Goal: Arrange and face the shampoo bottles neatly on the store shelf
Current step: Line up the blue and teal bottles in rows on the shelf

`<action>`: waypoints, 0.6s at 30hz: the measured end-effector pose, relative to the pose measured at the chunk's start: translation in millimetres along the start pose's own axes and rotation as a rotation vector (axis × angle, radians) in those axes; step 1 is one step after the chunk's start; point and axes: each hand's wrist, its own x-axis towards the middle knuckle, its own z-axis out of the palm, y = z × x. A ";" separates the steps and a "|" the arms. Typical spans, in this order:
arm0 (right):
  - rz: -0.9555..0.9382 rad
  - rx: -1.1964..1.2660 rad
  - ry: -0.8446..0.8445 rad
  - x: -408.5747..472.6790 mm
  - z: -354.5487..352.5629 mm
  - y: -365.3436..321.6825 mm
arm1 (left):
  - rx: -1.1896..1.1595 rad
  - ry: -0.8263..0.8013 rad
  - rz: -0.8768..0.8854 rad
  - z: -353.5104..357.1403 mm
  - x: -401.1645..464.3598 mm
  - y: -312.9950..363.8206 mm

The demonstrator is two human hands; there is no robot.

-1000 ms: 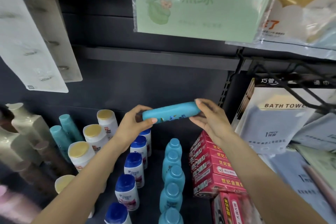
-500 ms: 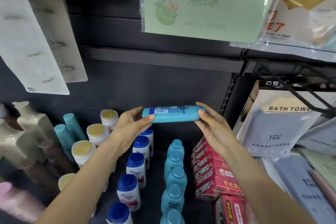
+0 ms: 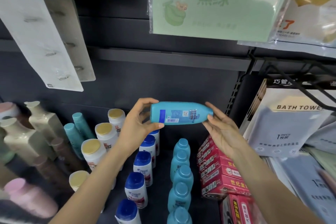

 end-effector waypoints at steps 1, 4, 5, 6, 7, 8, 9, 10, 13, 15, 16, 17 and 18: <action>0.004 -0.001 0.004 -0.2 0.0 0.4 | -0.002 0.000 -0.004 -0.5 0.1 -0.6; 0.005 -0.020 0.006 -2.8 2.2 0.1 | -0.021 0.001 -0.025 -3.9 1.3 -2.2; 0.001 -0.034 0.011 -3.5 2.9 -0.1 | -0.033 0.005 -0.043 -4.9 1.7 -2.6; -0.003 -0.047 0.020 -4.0 3.9 -0.4 | -0.045 0.014 -0.071 -5.5 2.1 -3.4; -0.008 -0.058 0.030 -4.4 4.8 -0.6 | -0.054 0.026 -0.110 -5.8 2.2 -3.7; -0.014 -0.066 0.039 -4.0 5.9 -0.8 | -0.059 0.038 -0.152 -5.6 2.3 -4.0; -0.024 -0.073 0.045 -3.7 6.8 -0.9 | -0.066 0.046 -0.197 -5.3 2.4 -4.2; -0.034 -0.075 0.042 -3.4 8.1 -1.3 | -0.086 0.048 -0.243 -4.6 2.9 -4.6; -0.057 -0.042 -0.020 -4.1 12.0 -3.7 | -0.246 0.034 -0.378 -1.4 5.1 -4.2; -0.069 -0.040 -0.055 -4.5 12.2 -5.0 | -0.337 0.035 -0.452 0.3 7.2 -2.5; -0.080 -0.069 -0.051 -4.1 11.7 -5.4 | -0.355 0.039 -0.484 0.6 8.5 -1.9; -0.095 -0.121 -0.031 -3.8 11.3 -5.6 | -0.358 0.041 -0.517 0.8 9.5 -1.2; -0.112 -0.186 -0.003 -3.3 11.8 -5.9 | -0.344 0.037 -0.551 0.9 10.5 -1.1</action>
